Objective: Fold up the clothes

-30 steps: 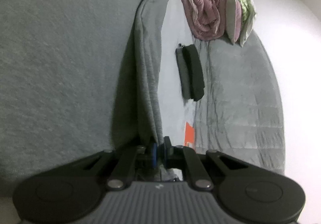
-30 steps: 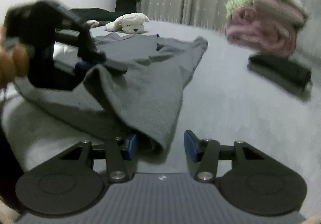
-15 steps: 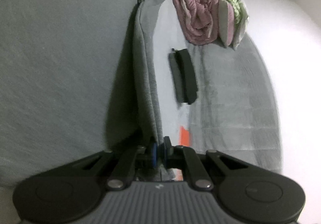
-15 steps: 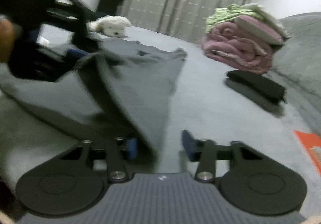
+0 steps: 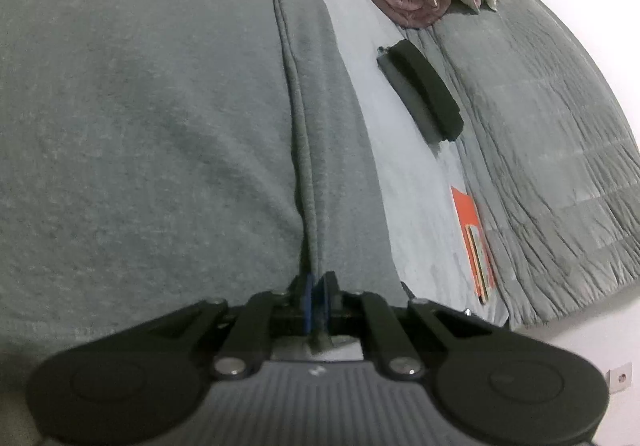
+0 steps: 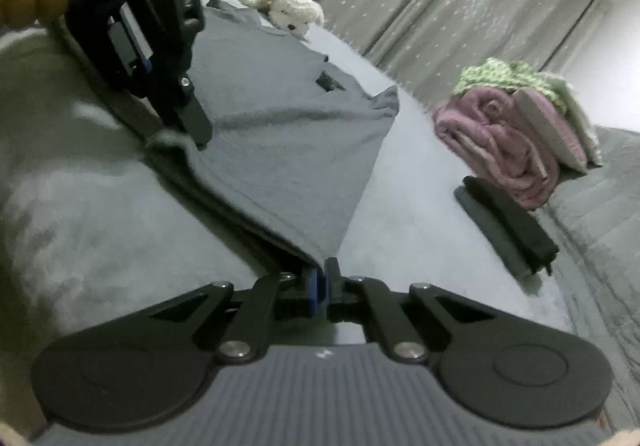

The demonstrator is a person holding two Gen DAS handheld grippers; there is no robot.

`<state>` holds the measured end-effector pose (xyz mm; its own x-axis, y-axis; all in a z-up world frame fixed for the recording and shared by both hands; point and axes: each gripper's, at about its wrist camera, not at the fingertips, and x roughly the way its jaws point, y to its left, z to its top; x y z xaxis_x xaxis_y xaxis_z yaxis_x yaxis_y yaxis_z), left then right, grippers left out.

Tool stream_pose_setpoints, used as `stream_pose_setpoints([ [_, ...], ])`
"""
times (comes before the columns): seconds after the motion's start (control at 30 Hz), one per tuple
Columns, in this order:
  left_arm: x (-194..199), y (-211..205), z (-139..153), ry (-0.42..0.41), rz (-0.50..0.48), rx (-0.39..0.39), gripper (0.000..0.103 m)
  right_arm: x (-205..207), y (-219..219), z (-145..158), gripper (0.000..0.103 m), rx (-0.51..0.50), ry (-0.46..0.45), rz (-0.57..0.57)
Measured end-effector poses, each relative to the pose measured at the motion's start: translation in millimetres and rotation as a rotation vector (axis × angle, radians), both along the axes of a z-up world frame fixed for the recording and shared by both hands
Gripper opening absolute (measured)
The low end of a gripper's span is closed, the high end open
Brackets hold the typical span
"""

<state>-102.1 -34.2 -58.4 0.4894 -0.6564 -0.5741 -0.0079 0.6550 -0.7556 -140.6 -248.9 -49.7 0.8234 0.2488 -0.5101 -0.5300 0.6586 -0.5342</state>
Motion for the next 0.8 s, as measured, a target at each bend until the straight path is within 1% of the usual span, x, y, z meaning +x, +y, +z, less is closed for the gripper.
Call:
stream_pose_setpoints([
  [0.03,-0.8,1.9,1.0,-0.001,-0.009,0.003,0.005,2.5,-2.4,4.5,0.011,0.007,0.025,0.009],
  [0.07,-3.9,5.0,1.0,-0.001,-0.023,0.009,0.008,4.2,-6.3,11.0,0.017,0.026,0.06,0.02],
  [0.1,-4.2,7.1,2.1,0.0,-0.03,0.017,0.009,6.2,-11.5,17.2,0.018,0.051,0.103,0.027],
  [0.13,-7.6,10.3,1.9,0.0,-0.035,0.017,0.012,8.1,-16.6,23.4,0.021,0.076,0.146,0.034],
  [0.17,-6.4,12.9,3.4,0.001,-0.034,0.017,0.018,10.6,-22.5,29.5,0.032,0.106,0.192,0.039],
  [0.23,-4.5,19.5,6.0,0.001,-0.019,0.013,0.026,16.8,-37.8,40.9,0.044,0.192,0.298,0.035],
  [0.27,-3.9,22.5,7.8,0.0,-0.012,0.013,0.03,17.7,-44.5,44.6,0.044,0.239,0.337,0.031],
  [0.3,-3.3,25.4,9.6,-0.002,-0.004,0.015,0.031,21.1,-50.2,48.7,0.044,0.28,0.369,0.025],
  [0.37,0.0,30.2,15.9,-0.018,0.014,0.038,0.037,19.6,-56.8,55.1,0.044,0.361,0.421,0.016],
  [0.5,9.7,37.1,29.2,-0.053,0.027,0.101,0.042,31.9,-65.0,64.1,0.044,0.534,0.517,0.008],
  [0.57,17.5,37.2,33.2,-0.066,0.026,0.121,0.043,37.5,-63.6,65.5,0.044,0.603,0.546,-0.005],
  [0.67,35.8,34.4,36.1,-0.081,0.029,0.155,0.043,56.1,-59.3,67.2,0.044,0.655,0.564,-0.028],
  [0.8,66.6,29.5,35.2,-0.094,0.05,0.198,0.043,83.0,-46.5,67.6,0.044,0.666,0.566,-0.043],
])
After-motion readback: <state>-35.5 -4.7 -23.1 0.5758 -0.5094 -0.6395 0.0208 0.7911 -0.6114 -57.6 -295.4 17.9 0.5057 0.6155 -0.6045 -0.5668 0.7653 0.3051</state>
